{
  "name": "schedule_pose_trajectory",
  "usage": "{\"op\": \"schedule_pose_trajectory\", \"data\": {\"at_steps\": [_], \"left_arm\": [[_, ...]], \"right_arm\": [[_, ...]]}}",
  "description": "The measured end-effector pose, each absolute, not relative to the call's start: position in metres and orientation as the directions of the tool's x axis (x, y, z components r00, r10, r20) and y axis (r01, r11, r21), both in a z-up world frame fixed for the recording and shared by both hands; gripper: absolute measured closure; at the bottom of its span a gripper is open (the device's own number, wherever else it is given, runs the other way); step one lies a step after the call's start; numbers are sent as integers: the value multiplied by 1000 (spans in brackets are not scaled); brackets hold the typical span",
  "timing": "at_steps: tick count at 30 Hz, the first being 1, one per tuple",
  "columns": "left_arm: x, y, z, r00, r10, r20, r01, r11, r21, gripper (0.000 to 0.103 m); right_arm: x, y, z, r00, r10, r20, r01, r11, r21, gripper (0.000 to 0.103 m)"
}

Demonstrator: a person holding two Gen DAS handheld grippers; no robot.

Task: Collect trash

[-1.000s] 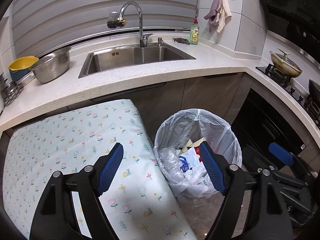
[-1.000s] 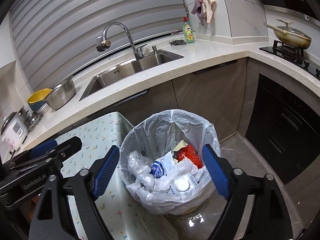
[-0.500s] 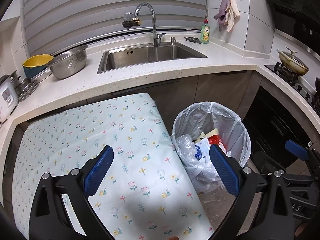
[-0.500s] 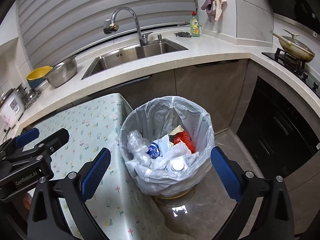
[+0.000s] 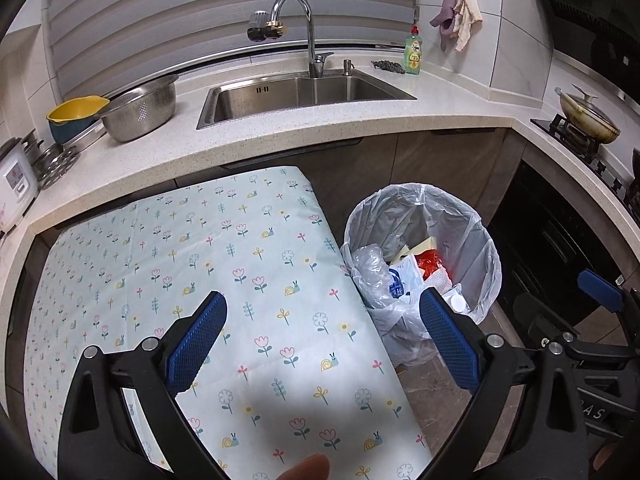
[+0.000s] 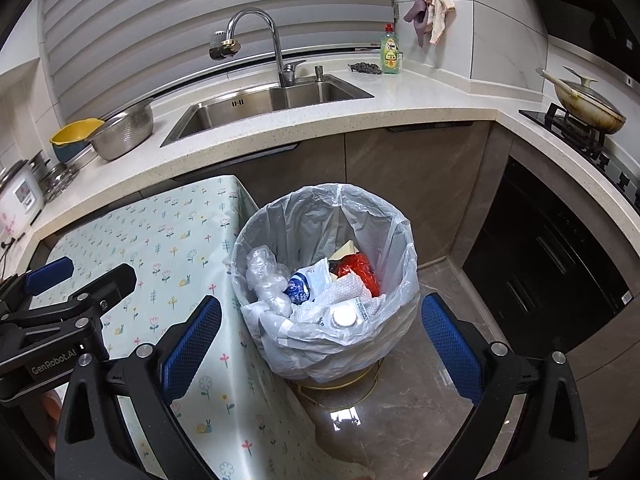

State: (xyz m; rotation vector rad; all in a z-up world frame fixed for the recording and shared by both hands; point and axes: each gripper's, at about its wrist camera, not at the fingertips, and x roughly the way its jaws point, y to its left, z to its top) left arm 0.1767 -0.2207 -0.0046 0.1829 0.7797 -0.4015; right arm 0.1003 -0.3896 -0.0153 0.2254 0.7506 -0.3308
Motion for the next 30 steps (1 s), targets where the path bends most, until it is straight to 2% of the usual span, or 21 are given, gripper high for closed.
{"op": "schedule_pose_trajectory", "data": {"at_steps": [30], "left_arm": [[164, -225, -16, 640, -255, -725, 397, 917, 27, 10]], "right_arm": [[88, -389, -23, 672, -219, -707, 359, 932, 53, 6]]}}
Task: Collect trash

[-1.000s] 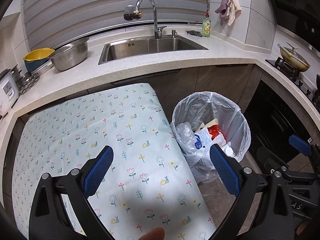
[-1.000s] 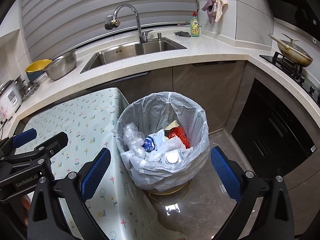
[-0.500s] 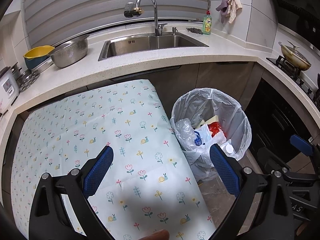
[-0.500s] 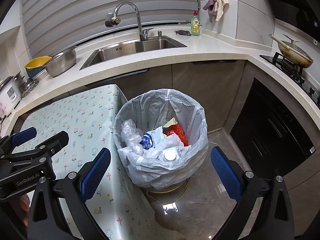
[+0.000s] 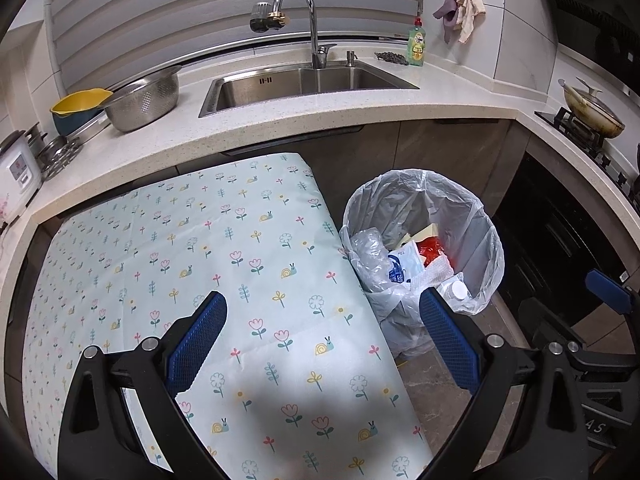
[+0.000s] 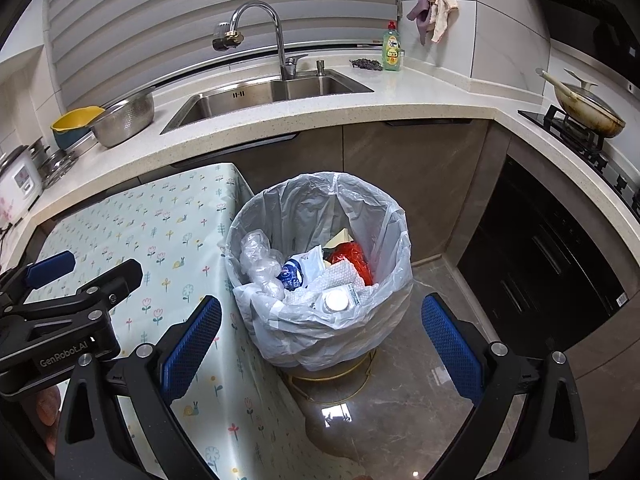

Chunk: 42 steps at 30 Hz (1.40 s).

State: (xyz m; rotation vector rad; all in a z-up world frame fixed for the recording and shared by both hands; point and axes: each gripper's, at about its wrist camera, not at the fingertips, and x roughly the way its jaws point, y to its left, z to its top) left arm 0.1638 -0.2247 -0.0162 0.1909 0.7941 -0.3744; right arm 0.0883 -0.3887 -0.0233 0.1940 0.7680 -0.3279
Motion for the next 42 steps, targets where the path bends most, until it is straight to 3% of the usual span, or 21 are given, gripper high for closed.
{"op": "schedule_pose_trajectory", "data": {"at_steps": [42], "left_arm": [[156, -202, -19, 645, -193, -739, 343, 938, 54, 10]], "right_arm": [[88, -367, -27, 676, -195, -710, 304, 952, 27, 6]]}}
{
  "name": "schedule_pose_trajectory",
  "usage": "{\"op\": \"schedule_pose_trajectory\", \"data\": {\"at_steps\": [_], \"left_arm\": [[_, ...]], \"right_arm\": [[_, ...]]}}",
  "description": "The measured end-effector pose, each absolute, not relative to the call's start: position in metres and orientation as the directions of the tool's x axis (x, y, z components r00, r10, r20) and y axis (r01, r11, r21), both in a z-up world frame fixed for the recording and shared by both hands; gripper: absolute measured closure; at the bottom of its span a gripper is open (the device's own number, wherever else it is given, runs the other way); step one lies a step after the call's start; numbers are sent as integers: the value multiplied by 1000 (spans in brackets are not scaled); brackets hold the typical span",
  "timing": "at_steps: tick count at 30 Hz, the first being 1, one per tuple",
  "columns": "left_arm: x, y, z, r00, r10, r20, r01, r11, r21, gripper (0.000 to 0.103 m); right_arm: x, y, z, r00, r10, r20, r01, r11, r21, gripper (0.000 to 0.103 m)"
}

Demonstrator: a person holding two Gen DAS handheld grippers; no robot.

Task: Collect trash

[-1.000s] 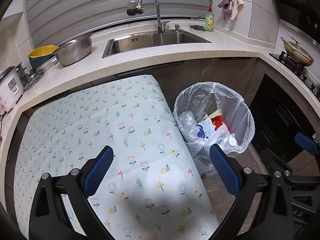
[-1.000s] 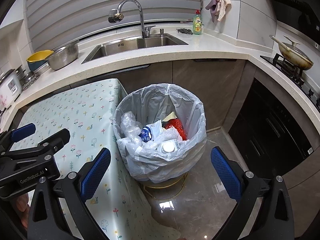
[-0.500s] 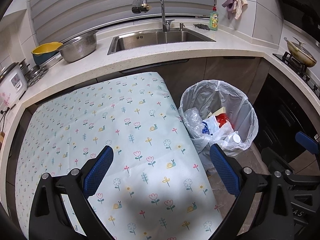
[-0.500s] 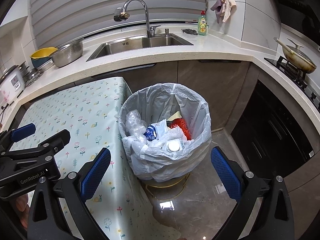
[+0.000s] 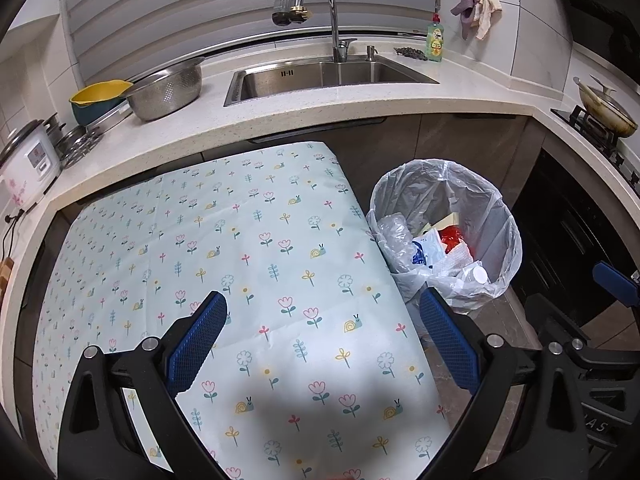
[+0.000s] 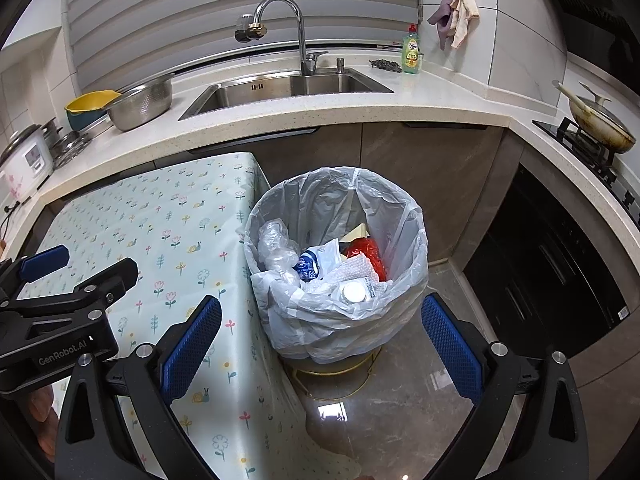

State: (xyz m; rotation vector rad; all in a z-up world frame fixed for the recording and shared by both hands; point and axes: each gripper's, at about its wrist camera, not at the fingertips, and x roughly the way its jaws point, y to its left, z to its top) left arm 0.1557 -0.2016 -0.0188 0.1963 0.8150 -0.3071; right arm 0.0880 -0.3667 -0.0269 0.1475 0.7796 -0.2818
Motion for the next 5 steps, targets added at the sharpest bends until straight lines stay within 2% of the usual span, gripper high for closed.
{"op": "schedule_pose_trajectory", "data": {"at_steps": [5], "left_arm": [[155, -197, -22, 637, -193, -747, 336, 941, 43, 10]], "right_arm": [[89, -362, -27, 677, -194, -710, 295, 955, 20, 6]]}}
